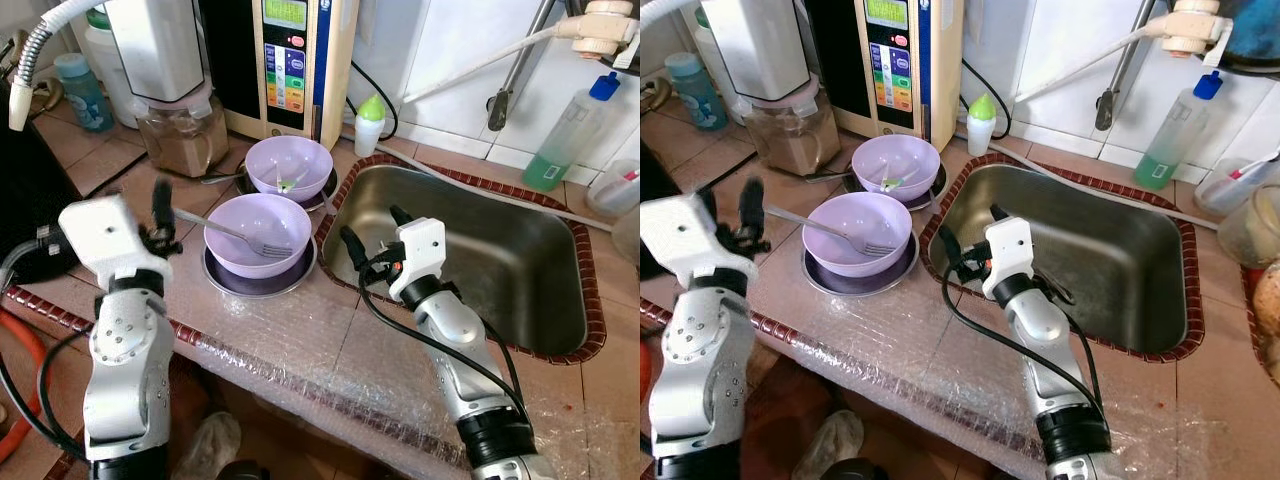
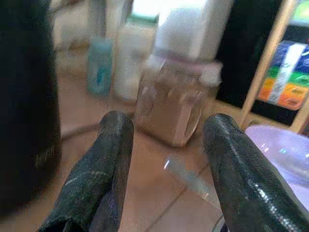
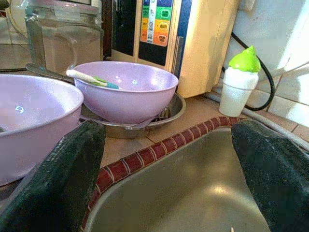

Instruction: Kitchen organization

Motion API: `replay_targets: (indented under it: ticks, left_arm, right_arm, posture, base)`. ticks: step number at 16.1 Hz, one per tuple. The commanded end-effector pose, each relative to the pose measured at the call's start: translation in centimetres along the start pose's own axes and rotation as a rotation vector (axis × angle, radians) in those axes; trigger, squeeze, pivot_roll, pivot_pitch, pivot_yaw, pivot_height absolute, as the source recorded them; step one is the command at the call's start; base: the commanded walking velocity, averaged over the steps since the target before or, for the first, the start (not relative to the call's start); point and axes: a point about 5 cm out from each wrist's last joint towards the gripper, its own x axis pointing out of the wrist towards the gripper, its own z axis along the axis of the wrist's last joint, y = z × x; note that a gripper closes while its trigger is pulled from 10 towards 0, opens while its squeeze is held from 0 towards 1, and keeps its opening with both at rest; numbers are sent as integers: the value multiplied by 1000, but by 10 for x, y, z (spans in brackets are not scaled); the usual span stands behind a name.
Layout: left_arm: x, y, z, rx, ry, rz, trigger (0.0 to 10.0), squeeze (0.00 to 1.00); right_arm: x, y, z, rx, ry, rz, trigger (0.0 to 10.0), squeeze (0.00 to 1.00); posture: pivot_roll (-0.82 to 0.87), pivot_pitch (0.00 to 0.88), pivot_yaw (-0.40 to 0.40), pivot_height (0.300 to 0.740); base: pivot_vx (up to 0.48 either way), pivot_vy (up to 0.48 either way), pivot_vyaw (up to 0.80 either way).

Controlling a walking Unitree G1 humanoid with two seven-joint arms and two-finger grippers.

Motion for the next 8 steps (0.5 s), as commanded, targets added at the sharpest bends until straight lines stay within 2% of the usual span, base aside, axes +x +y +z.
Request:
replay_targets:
  ticks: [1,2,5,7,8]
  left_arm:
    - [2,0,-4,-46,36,1,10000,0]
    - [2,0,-7,-96,56,1,10000,1000]
    - [6,-1,-10,-170,99,5,10000,1000]
    - [10,-2,-20,-274,179,10,10000,1000]
    - [12,-2,-29,-356,236,25,10000,180]
  right_arm:
    - [1,-3,0,-11,0,-8,10000,0]
    - [0,-3,0,-12,1,-9,10000,0]
    - [-2,-3,0,-17,1,-12,10000,0]
    - [-2,-4,1,-21,-1,-13,10000,0]
    - [-2,-5,1,-23,-1,-15,10000,0]
  posture:
    - [79,0,-31,740]
    - [73,0,-28,740]
    - [60,0,-24,740]
    - [52,0,-22,740]
    - [48,0,-21,740]
  base:
    - [0,0,0]
    - [0,0,0]
    - [0,0,0]
    - [0,0,0]
    - [0,0,0]
